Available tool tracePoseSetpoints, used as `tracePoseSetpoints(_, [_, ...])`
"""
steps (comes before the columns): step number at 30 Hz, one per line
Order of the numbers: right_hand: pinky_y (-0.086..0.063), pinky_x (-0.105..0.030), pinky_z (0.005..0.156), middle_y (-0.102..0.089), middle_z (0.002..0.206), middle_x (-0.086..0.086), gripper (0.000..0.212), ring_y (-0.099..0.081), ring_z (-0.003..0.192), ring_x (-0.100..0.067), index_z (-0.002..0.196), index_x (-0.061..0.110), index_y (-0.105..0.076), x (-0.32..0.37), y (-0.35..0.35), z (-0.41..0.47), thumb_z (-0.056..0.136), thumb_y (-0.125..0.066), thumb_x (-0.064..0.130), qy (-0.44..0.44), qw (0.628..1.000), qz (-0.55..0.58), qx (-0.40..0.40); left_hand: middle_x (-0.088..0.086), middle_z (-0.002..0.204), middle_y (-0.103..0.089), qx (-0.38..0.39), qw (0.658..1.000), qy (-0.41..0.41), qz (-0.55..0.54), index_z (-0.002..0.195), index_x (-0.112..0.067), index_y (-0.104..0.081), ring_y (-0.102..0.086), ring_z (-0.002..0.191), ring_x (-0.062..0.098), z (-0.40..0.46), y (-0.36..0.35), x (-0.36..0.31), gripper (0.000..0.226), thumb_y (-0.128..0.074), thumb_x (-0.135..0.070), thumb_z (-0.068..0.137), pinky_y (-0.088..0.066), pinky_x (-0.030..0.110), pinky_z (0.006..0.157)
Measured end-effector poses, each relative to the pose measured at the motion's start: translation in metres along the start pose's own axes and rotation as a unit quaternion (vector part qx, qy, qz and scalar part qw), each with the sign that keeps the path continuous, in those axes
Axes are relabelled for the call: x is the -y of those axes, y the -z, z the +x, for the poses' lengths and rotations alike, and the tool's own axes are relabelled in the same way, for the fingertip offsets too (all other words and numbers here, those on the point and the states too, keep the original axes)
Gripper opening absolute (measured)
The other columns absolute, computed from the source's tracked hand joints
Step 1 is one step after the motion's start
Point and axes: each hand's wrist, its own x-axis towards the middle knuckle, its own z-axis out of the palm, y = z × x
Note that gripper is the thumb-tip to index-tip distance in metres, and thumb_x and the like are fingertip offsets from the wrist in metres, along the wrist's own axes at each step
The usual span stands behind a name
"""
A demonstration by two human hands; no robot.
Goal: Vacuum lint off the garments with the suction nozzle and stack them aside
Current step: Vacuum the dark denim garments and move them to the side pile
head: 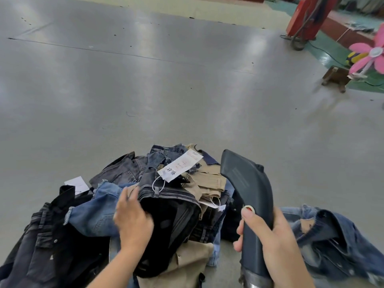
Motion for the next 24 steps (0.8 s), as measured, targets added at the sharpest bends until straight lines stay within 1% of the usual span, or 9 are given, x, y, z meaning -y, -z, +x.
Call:
tracePoseSetpoints(3, [-0.047, -0.025, 0.042, -0.061, 0.056, -0.008, 0.016, -0.057, 0.042, -0.029, 0.096, 0.009, -0.054, -0.002, 0.0, 0.003, 0.084, -0.063, 0.016, -0.005, 1.0, -0.017, -0.002, 0.019, 0.147, -0.035, -0.005, 0.922, -0.373, 0.109, 0.139, -0.016, -0.04, -0.034, 0.136, 0.035, 0.021, -0.011, -0.027, 0.099, -0.075, -0.002, 0.047, -0.025, 0.048, 0.108])
tracePoseSetpoints(5, [-0.048, -0.026, 0.043, -0.061, 0.056, -0.008, 0.013, -0.057, 0.042, -0.029, 0.095, 0.01, -0.054, -0.002, 0.001, 0.004, 0.086, -0.063, 0.014, -0.01, 1.0, -0.02, 0.001, 0.011, 0.146, -0.044, 0.066, 0.851, -0.48, 0.2, 0.144, -0.023, -0.04, -0.042, 0.135, 0.027, 0.033, -0.017, -0.052, 0.09, -0.071, -0.008, 0.061, -0.027, 0.045, 0.112])
tracePoseSetpoints(7, [-0.049, -0.026, 0.044, -0.061, 0.057, -0.009, 0.013, -0.058, 0.042, -0.029, 0.095, 0.011, -0.055, -0.002, 0.003, 0.005, 0.085, -0.063, 0.014, -0.013, 1.0, -0.02, 0.004, 0.005, 0.132, -0.059, 0.166, 0.797, -0.513, 0.271, 0.147, -0.023, -0.034, -0.056, 0.12, 0.026, 0.043, -0.021, -0.072, 0.065, -0.054, -0.012, 0.086, -0.035, 0.04, 0.104])
tracePoseSetpoints(10, [-0.049, -0.025, 0.044, -0.061, 0.057, -0.009, 0.013, -0.058, 0.043, -0.029, 0.095, 0.011, -0.055, 0.0, 0.006, 0.005, 0.085, -0.063, 0.014, -0.011, 1.0, -0.016, -0.002, 0.008, 0.108, -0.067, 0.29, 0.755, -0.5, 0.31, 0.124, -0.02, -0.047, -0.063, 0.099, 0.031, 0.063, -0.016, -0.09, 0.03, -0.037, -0.032, 0.098, -0.041, 0.038, 0.075])
tracePoseSetpoints(13, [-0.048, -0.025, 0.043, -0.061, 0.057, -0.009, 0.015, -0.058, 0.042, -0.029, 0.097, 0.011, -0.055, 0.002, 0.009, 0.005, 0.085, -0.063, 0.013, -0.009, 1.0, -0.012, -0.008, 0.007, 0.102, -0.067, 0.349, 0.711, -0.5, 0.35, 0.114, -0.024, -0.056, -0.063, 0.095, 0.031, 0.079, 0.007, -0.097, 0.054, -0.045, -0.069, 0.085, -0.037, 0.034, 0.064])
tracePoseSetpoints(15, [-0.048, -0.024, 0.042, -0.061, 0.057, -0.008, 0.015, -0.058, 0.042, -0.028, 0.097, 0.012, -0.054, 0.003, 0.01, 0.004, 0.086, -0.063, 0.013, -0.01, 1.0, -0.013, -0.009, 0.005, 0.104, -0.066, 0.377, 0.706, -0.463, 0.379, 0.112, -0.024, -0.064, -0.061, 0.098, 0.028, 0.084, 0.023, -0.105, 0.058, -0.047, -0.071, 0.083, -0.037, 0.032, 0.066])
tracePoseSetpoints(19, [-0.047, -0.024, 0.042, -0.062, 0.058, -0.007, 0.014, -0.059, 0.043, -0.028, 0.097, 0.012, -0.054, 0.005, 0.01, 0.002, 0.086, -0.063, 0.015, -0.005, 1.0, -0.017, -0.001, 0.0, 0.089, -0.061, 0.494, 0.764, -0.278, 0.307, 0.085, -0.016, -0.062, -0.054, 0.086, 0.023, 0.096, 0.06, -0.143, 0.057, -0.037, -0.067, 0.09, -0.04, 0.031, 0.073])
tracePoseSetpoints(22, [-0.047, -0.024, 0.041, -0.061, 0.058, -0.008, 0.015, -0.058, 0.043, -0.028, 0.097, 0.012, -0.054, 0.006, 0.01, 0.0, 0.086, -0.063, 0.015, 0.0, 1.0, -0.012, -0.006, -0.007, 0.089, -0.072, 0.602, 0.79, -0.074, 0.088, 0.075, -0.015, -0.072, -0.068, 0.081, 0.013, 0.116, 0.089, -0.148, 0.059, -0.049, -0.069, 0.084, -0.046, 0.025, 0.076])
tracePoseSetpoints(24, [-0.047, -0.024, 0.042, -0.061, 0.057, -0.009, 0.015, -0.057, 0.043, -0.027, 0.098, 0.012, -0.055, 0.006, 0.01, 0.0, 0.086, -0.063, 0.016, 0.002, 1.0, -0.014, -0.01, -0.003, 0.089, -0.075, 0.567, 0.823, -0.014, -0.022, 0.082, -0.019, -0.075, -0.071, 0.083, 0.016, 0.12, 0.092, -0.131, 0.055, -0.055, -0.07, 0.079, -0.051, 0.026, 0.076])
